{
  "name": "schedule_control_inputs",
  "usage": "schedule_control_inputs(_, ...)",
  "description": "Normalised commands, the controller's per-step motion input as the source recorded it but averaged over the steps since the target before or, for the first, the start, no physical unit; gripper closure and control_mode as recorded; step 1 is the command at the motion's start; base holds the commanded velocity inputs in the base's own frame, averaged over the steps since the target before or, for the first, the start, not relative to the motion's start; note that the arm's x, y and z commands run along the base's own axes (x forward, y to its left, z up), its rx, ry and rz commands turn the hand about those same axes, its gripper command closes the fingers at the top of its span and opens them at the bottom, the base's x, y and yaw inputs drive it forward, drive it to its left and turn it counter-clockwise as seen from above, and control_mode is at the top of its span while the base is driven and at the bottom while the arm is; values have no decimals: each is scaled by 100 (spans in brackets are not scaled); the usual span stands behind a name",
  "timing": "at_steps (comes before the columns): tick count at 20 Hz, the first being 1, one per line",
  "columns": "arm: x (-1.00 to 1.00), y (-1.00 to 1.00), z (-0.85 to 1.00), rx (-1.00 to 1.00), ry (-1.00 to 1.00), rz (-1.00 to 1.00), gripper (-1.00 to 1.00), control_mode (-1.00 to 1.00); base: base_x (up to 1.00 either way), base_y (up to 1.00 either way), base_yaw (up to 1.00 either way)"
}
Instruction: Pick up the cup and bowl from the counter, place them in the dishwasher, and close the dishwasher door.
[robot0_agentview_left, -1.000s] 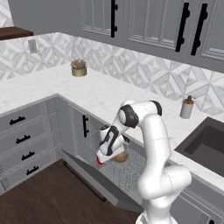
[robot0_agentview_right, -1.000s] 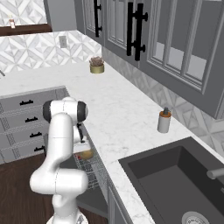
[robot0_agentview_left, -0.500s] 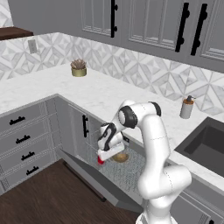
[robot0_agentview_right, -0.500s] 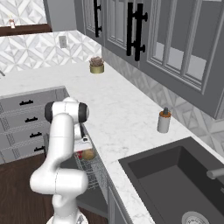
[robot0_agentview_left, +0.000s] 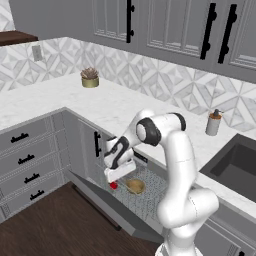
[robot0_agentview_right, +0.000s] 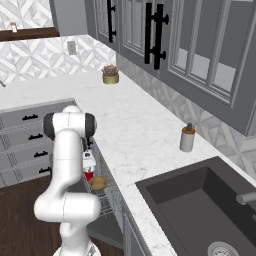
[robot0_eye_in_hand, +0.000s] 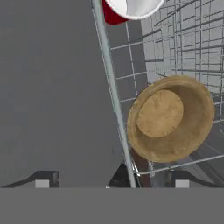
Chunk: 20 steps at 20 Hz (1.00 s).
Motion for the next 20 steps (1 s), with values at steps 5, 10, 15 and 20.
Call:
schedule_control_inputs(5,-57,36,100,7,-4,-3,-100,-100,0,0,0)
schedule_control_inputs(10,-55,15,100,5,-6,-10,-100,-100,0,0,0)
schedule_control_inputs(15,-93,6,100,2,-4,-10,-100,-100,0,0,0)
schedule_control_inputs(20,-97,2,81,0,-7,-6,-100,-100,0,0,0)
